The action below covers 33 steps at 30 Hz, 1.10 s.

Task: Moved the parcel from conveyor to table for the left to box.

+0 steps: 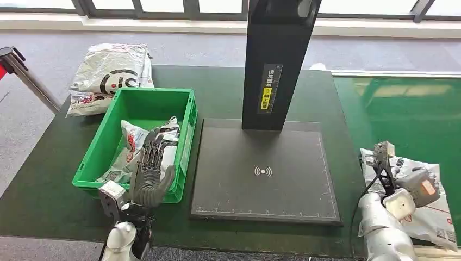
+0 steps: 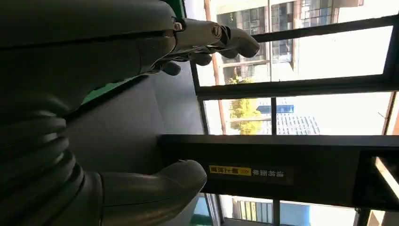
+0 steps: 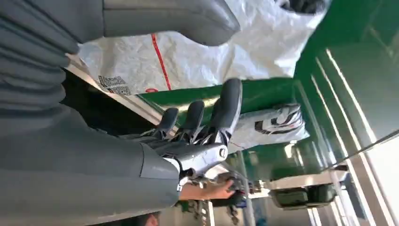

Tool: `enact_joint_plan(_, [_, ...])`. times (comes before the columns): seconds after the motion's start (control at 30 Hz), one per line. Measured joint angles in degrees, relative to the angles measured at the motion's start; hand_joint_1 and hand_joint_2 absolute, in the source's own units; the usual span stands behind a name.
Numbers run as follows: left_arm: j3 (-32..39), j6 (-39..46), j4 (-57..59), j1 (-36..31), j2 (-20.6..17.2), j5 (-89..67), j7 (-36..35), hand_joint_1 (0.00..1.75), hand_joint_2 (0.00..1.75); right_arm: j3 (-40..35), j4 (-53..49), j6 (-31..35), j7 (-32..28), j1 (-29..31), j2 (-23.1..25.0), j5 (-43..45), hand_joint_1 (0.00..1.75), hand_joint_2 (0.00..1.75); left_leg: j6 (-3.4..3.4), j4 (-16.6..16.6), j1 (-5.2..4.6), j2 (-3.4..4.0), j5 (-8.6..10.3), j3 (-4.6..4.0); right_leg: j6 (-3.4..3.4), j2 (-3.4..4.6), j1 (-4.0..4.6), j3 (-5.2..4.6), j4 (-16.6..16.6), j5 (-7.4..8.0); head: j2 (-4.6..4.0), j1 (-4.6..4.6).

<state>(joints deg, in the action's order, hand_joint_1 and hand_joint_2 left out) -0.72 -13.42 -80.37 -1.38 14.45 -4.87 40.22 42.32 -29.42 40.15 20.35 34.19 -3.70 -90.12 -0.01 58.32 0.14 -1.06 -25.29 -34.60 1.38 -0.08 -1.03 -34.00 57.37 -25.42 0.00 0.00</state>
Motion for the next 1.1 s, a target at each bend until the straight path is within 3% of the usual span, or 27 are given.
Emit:
enact_joint_plan(0.3, [0.00,-0.15,0.02,-0.01,-0.04,0.00,0.00,0.00,1.75,-9.25,7.92,0.02,2.07,-1.18,-3.58,-0.07,0.00,0.00,-0.02,-0.01,0.00,0.03,-0.01,-0.01,0.00,0.04,0.00,-0.04,0.01,-0.01,0.00,0.00])
enact_joint_plan(0.67, [0.00,-0.15,0.02,-0.01,-0.04,0.00,0.00,0.00,1.75,-11.22,10.23,0.00,2.36,-1.26,-4.54,-0.07,0.00,0.00,-0.02,-0.01,0.00,0.03,-0.01,0.00,0.00,0.04,0.00,-0.03,0.00,0.00,0.00,0.00])
enact_joint_plan(0.97, [0.00,-0.68,0.20,0.01,-0.07,-0.44,0.00,0.00,1.75,-12.03,11.94,-4.25,7.77,-1.26,-5.28,0.42,0.00,0.00,-0.02,-0.01,0.00,0.05,-0.01,-0.01,0.00,0.05,0.00,-0.04,0.00,-0.01,0.00,0.00])
enact_joint_plan(1.0, [0.00,-0.72,0.20,0.01,-0.07,-0.44,0.00,0.00,1.75,-12.03,12.09,-5.25,8.19,-1.25,-5.32,0.39,0.00,1.75,-0.01,-0.01,0.00,0.04,-0.01,-0.01,0.00,0.05,0.00,-0.04,0.00,-0.01,0.00,0.00])
enact_joint_plan(1.1, [0.00,-1.00,0.28,0.01,-0.09,-0.44,0.00,0.00,1.75,-12.03,12.59,-8.51,9.68,-1.22,-5.61,0.20,0.00,1.75,-0.01,-0.01,0.00,0.05,-0.01,-0.01,0.00,0.05,0.00,-0.04,0.01,-0.01,0.00,0.00])
